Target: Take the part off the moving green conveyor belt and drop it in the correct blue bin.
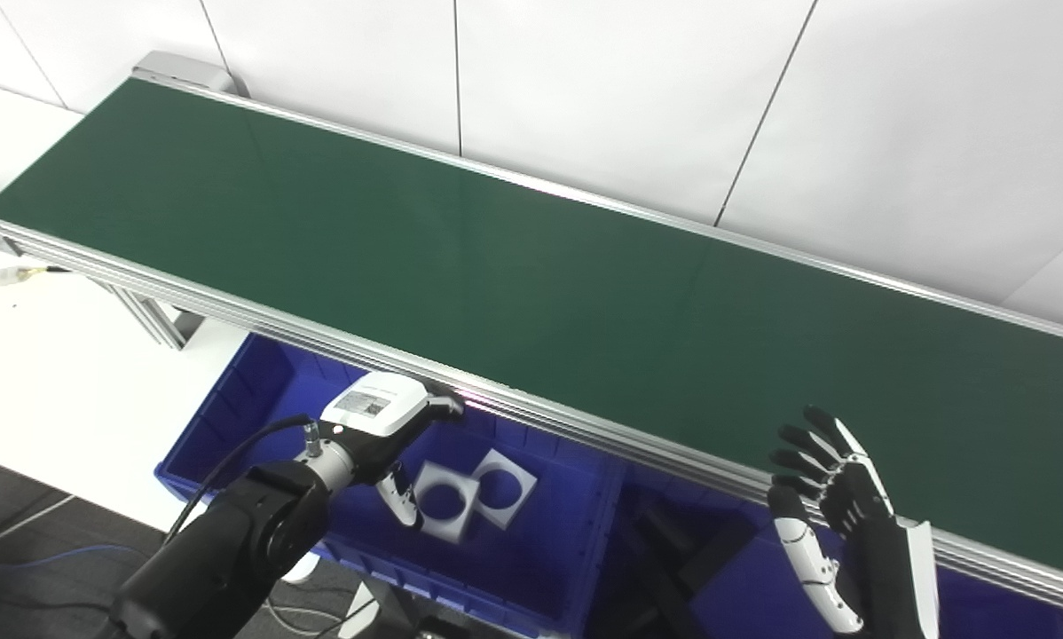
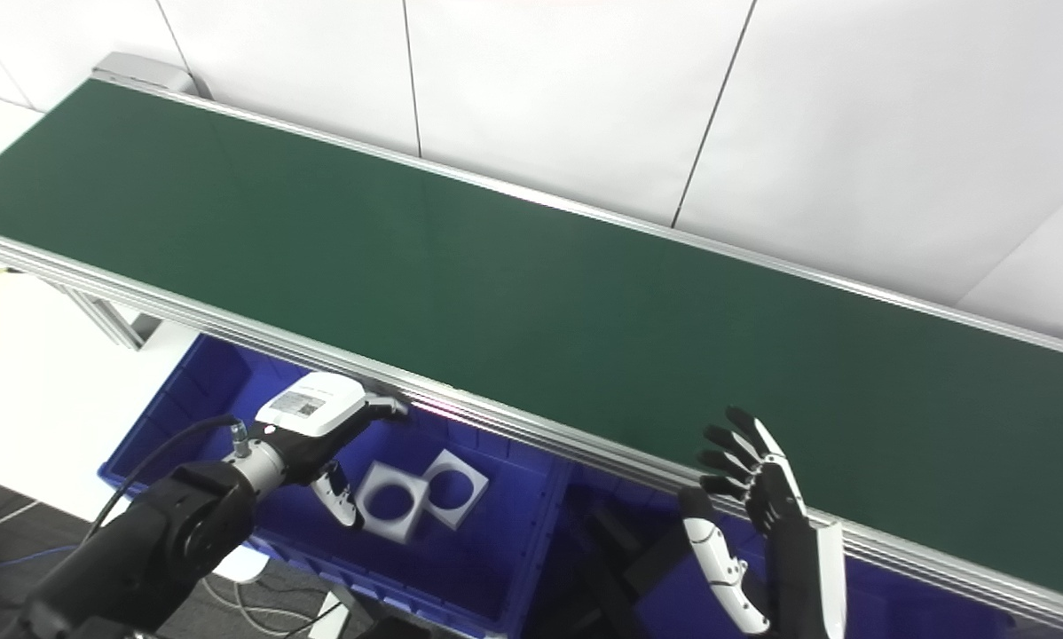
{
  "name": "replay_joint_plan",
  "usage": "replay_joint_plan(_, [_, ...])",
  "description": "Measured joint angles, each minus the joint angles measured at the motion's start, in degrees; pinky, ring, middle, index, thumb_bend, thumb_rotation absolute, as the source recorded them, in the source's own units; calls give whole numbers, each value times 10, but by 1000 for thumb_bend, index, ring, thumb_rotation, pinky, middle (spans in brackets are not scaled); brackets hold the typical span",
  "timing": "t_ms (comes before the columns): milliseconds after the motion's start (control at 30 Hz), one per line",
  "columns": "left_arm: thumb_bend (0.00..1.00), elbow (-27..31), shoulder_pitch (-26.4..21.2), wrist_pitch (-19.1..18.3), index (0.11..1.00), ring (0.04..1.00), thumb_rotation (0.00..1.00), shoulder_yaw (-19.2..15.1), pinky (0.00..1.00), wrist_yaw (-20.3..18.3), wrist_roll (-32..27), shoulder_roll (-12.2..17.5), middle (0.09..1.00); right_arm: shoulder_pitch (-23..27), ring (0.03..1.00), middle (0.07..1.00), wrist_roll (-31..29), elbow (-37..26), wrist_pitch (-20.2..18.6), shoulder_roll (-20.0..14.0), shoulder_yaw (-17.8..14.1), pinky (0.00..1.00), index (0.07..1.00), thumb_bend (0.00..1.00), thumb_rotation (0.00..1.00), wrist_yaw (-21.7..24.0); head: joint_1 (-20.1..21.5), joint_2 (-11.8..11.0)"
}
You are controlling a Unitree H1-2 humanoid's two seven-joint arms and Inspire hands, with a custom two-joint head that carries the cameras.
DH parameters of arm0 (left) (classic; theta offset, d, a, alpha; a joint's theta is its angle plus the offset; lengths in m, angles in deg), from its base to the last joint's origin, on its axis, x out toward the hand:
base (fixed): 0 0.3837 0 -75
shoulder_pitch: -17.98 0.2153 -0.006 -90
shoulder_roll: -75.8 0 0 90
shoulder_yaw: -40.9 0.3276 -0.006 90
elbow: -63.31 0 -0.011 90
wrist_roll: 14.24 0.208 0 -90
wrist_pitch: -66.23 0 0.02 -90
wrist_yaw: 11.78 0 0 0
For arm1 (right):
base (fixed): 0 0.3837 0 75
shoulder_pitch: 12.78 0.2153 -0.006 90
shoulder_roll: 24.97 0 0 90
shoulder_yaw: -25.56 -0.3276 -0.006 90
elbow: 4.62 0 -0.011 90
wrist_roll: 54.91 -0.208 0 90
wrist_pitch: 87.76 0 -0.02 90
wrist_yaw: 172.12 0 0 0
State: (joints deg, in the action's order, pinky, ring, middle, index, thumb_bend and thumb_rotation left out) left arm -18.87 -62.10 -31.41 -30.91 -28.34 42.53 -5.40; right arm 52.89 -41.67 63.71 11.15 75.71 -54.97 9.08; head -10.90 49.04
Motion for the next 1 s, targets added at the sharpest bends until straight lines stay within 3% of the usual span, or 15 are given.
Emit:
replay_joint_plan(200, [924,58,0,-29,960,977,0,-4,816,-62,10,6,993,0,726,793,2,11,0,1,1,631,870,457,615,0,5,-3])
replay_joint_plan(333, [899,107,7,-32,936,866,0,-15,738,-90,13,13,934,0,727,795,2,12,0,3,2,634,871,456,604,0,13,-4])
replay_joint_plan(467, [852,182,14,-34,896,827,0,-48,717,-113,-3,19,892,0,729,796,1,12,0,5,3,637,872,456,592,0,20,-5])
replay_joint_plan(567, [834,252,16,-55,857,783,0,-82,694,-148,-54,17,843,1,731,798,1,16,0,5,4,639,874,456,593,-1,25,-10])
replay_joint_plan(633, [809,288,15,-65,845,784,129,-102,686,-160,-96,13,835,1,730,796,1,19,0,5,4,637,874,452,591,-1,28,-12])
replay_joint_plan(800, [848,356,12,-89,823,787,262,-132,665,-183,-202,7,817,1,730,796,5,28,1,6,5,635,875,451,599,-2,36,-23])
replay_joint_plan(933, [891,353,8,-86,840,823,408,-149,702,-169,-309,-16,845,1,732,796,12,39,2,9,8,638,876,454,582,-3,61,-50])
replay_joint_plan(1000, [911,330,9,-63,867,850,498,-154,750,-150,-364,-29,873,1,732,798,12,45,6,14,10,637,876,463,588,-6,75,-61])
